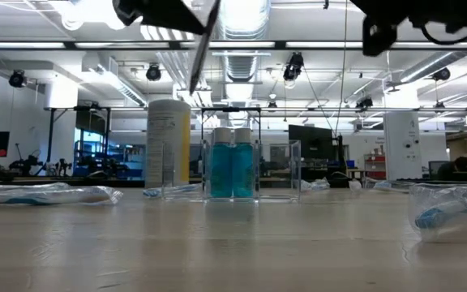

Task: Pick & Place toothbrushing station
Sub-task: Put the purple toothbrush into the transparent organizer

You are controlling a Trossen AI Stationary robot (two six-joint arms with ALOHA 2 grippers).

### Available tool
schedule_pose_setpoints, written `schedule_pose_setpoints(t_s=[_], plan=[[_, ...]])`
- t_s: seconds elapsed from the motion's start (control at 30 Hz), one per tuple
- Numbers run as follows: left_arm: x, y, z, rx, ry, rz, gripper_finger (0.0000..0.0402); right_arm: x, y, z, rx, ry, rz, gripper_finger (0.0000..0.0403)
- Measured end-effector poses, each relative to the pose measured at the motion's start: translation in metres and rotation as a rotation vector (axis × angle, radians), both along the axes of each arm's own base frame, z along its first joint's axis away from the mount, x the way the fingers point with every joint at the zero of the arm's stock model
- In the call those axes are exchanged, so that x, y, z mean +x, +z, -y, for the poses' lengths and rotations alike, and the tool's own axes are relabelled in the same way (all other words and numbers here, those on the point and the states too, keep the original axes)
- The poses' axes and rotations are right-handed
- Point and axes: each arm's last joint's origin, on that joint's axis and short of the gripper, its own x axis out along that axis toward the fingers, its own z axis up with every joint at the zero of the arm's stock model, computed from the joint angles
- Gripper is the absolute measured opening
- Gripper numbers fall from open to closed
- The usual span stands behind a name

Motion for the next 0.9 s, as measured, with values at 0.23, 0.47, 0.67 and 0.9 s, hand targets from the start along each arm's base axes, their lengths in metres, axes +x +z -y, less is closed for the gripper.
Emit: schedule_pose_setpoints(t_s=[0.23,0.47,0.67,0.9], plan=[[0.038,0.009,0.019,0.072,-0.030,-0.028,0.0000,0.034,0.017,-0.013,-0.105,-0.057,0.024,0.0215],[0.054,0.023,0.027,0.112,-0.054,-0.016,0.0000,0.059,0.016,-0.015,-0.198,-0.110,0.009,0.0268],[0.058,0.029,0.027,0.091,-0.124,0.021,0.0000,0.074,0.014,-0.011,-0.194,-0.156,-0.005,0.0271],[0.061,0.024,0.024,0.068,-0.139,0.015,0.0000,0.084,0.021,-0.013,-0.201,-0.164,0.015,0.0234]])
